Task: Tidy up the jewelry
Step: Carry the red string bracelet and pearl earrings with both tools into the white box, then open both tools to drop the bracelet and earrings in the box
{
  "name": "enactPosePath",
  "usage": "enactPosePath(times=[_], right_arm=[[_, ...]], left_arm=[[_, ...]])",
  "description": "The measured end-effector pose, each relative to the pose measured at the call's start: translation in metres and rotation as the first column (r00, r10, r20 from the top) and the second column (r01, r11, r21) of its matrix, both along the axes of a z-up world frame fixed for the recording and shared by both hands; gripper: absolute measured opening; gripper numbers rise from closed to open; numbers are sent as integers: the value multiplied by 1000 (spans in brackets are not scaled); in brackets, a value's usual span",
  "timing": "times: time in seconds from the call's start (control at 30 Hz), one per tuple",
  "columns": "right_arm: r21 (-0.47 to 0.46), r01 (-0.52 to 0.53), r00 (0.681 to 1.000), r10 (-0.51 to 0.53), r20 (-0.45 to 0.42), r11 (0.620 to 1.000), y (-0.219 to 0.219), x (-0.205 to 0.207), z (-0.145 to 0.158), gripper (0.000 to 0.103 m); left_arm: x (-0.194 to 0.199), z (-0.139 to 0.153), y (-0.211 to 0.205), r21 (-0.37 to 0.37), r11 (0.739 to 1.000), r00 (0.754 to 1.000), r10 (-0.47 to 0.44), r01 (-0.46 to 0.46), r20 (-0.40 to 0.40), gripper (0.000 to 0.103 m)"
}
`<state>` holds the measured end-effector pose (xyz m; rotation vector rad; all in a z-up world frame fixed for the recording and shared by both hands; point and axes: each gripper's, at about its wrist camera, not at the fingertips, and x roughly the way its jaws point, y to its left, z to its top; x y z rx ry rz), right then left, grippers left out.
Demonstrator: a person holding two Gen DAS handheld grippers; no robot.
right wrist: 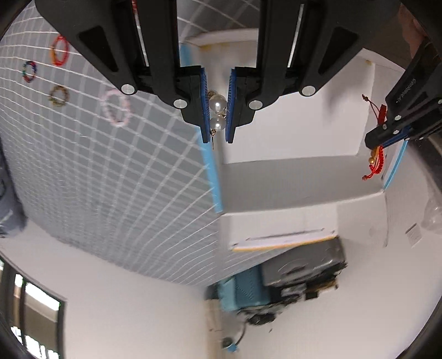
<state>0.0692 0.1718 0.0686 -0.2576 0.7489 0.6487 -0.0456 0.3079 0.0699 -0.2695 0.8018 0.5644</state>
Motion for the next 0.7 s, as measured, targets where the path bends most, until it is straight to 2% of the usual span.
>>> enactPosePath(times=[0.17,0.33,0.7], right_arm=[[-33,-42,997,40,-72,999,33,-2,-23,10],[-93,-33,989,19,-149,995,47,4,-47,10],[-145,-34,983,7,-184,989,56,7,-63,11]], left_arm=[[-6,-21,22,-44,998,998,37,-39,-53,9],[-4,-38,27,-68,997,994,40,-48,-104,9],[0,-52,30,-95,995,989,24,-38,-144,11]])
